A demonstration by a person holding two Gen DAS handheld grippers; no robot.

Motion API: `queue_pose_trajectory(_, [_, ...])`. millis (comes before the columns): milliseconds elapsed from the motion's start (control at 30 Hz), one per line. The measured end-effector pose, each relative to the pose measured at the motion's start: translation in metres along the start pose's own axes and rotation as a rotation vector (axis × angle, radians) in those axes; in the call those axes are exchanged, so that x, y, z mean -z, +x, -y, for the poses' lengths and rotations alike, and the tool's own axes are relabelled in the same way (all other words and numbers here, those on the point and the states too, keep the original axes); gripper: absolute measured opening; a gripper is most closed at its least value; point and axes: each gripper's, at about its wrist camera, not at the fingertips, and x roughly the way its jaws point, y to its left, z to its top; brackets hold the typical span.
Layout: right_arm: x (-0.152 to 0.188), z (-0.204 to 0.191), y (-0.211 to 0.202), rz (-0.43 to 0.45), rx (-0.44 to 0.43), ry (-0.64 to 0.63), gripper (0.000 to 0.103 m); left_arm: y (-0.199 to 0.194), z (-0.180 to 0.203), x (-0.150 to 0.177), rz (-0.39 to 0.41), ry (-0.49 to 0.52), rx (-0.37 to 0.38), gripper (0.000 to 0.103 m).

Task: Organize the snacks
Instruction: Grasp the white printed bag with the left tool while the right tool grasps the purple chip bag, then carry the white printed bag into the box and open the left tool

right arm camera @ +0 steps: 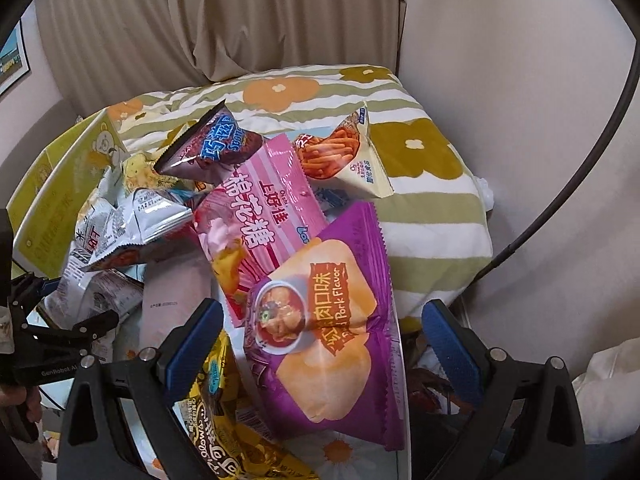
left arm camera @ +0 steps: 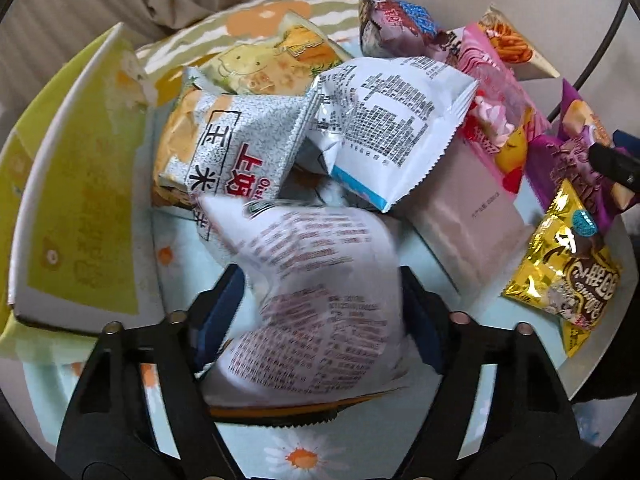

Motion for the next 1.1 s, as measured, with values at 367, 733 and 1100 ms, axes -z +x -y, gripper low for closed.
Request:
queue_pose_trajectory(367, [0.001, -0.008, 0.012, -0.017, 0.0, -0.051, 0.088, -0.006, -0.011, 0.015, -0.001, -0.045, 0.021, 0.064])
queue_pose_trajectory(733, [0.002, -0.01, 0.024, -0.044, 0.009, -0.098, 0.078, -0.007, -0.011, 0.021, 0.002, -0.116, 0.018, 0.063])
queue_pose_trajectory(1100, [0.011, -0.004, 0.012, -0.027, 0.004, -0.131, 0.064, -0.029, -0.002, 0.031, 0.04, -0.184, 0.009, 0.062])
